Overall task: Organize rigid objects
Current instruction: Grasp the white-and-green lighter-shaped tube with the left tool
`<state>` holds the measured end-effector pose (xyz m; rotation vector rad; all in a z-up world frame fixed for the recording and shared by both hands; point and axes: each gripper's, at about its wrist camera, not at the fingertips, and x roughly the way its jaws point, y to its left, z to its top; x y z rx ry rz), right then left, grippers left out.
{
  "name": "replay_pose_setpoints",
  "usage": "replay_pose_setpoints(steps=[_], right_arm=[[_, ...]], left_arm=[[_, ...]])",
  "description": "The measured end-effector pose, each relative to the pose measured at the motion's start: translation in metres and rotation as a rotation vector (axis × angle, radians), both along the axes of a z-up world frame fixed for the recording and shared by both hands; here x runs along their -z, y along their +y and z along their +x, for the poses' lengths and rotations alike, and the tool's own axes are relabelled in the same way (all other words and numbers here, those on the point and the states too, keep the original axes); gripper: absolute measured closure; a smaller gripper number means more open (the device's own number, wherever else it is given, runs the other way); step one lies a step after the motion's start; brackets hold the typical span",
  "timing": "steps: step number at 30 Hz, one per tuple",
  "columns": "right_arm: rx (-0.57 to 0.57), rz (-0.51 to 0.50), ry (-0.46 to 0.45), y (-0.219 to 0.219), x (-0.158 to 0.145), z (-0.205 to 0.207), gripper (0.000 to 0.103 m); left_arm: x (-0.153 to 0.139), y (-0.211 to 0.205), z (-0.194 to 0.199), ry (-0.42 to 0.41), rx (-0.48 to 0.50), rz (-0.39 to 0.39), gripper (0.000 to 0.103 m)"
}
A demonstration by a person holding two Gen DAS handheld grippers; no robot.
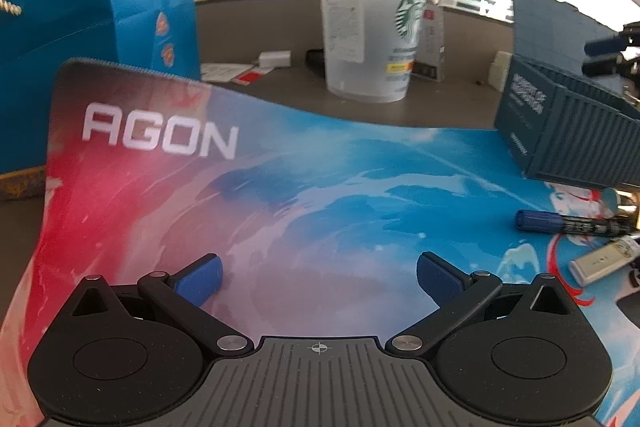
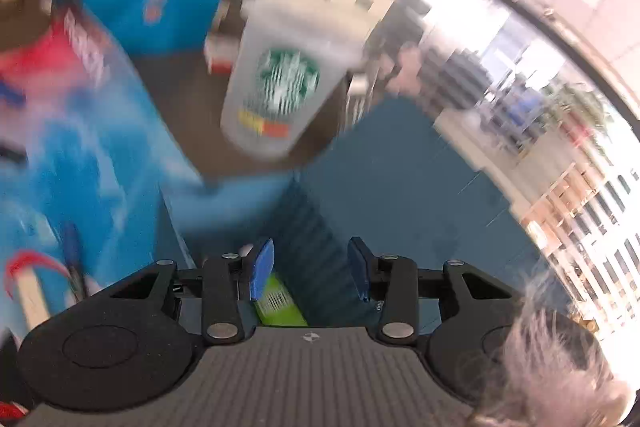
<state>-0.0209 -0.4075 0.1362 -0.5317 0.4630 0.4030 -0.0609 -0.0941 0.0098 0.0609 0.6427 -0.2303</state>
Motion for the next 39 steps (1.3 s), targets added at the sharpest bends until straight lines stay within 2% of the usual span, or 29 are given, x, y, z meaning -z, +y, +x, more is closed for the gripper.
replay_pose_setpoints(steps=[1,3,4,7,9,10,14,17,21,26,31,35,38,39], right_arm=[[-0.002,0.061,-0.018,-0.004,-0.005,-0.011,0.059],[0.001,0.180,-0.047,-0.013,-0.008,-0.035,0.042],[-0.003,0.239,-0.060,-0.019,-0.007,-0.049,0.039],[0.014,0.395,-0.093,-0.034,0.004,-0.092,0.021],[0.042,0.483,-0.124,-0.042,0.015,-0.118,0.005],[0.062,0.523,-0.141,-0.048,0.022,-0.130,0.003],[0.152,0.634,-0.175,-0.069,0.045,-0.162,0.000],[0.209,0.705,-0.174,-0.083,0.060,-0.178,0.000],[0.267,0.757,-0.159,-0.095,0.075,-0.193,0.000],[0.309,0.802,-0.152,-0.099,0.090,-0.202,0.000],[0.343,0.878,-0.161,-0.109,0.097,-0.212,0.000],[0.362,0.920,-0.172,-0.115,0.098,-0.214,0.000],[0.375,0.959,-0.146,-0.121,0.101,-0.212,0.000],[0.377,0.980,-0.133,-0.123,0.103,-0.211,0.000]], left_arm=[[-0.002,-0.002,-0.004,-0.020,0.023,0.005,0.000],[-0.006,-0.009,-0.013,-0.059,0.097,0.013,0.000],[-0.010,-0.014,-0.019,-0.078,0.146,0.012,0.000],[-0.025,-0.037,-0.036,-0.130,0.331,0.012,0.000],[-0.032,-0.058,-0.043,-0.152,0.442,0.040,0.000],[-0.033,-0.069,-0.045,-0.157,0.492,0.061,0.000],[-0.031,-0.104,-0.051,-0.128,0.668,0.105,0.000],[-0.026,-0.117,-0.055,-0.113,0.749,0.131,0.000],[-0.022,-0.126,-0.054,-0.098,0.809,0.140,0.000],[-0.020,-0.124,-0.037,-0.007,0.860,0.102,0.002],[-0.009,-0.135,-0.027,0.044,0.901,0.153,0.020],[-0.008,-0.140,-0.020,0.061,0.925,0.132,0.027],[-0.010,-0.142,-0.016,0.060,0.931,0.121,0.052],[-0.011,-0.144,-0.014,0.060,0.925,0.122,0.065]])
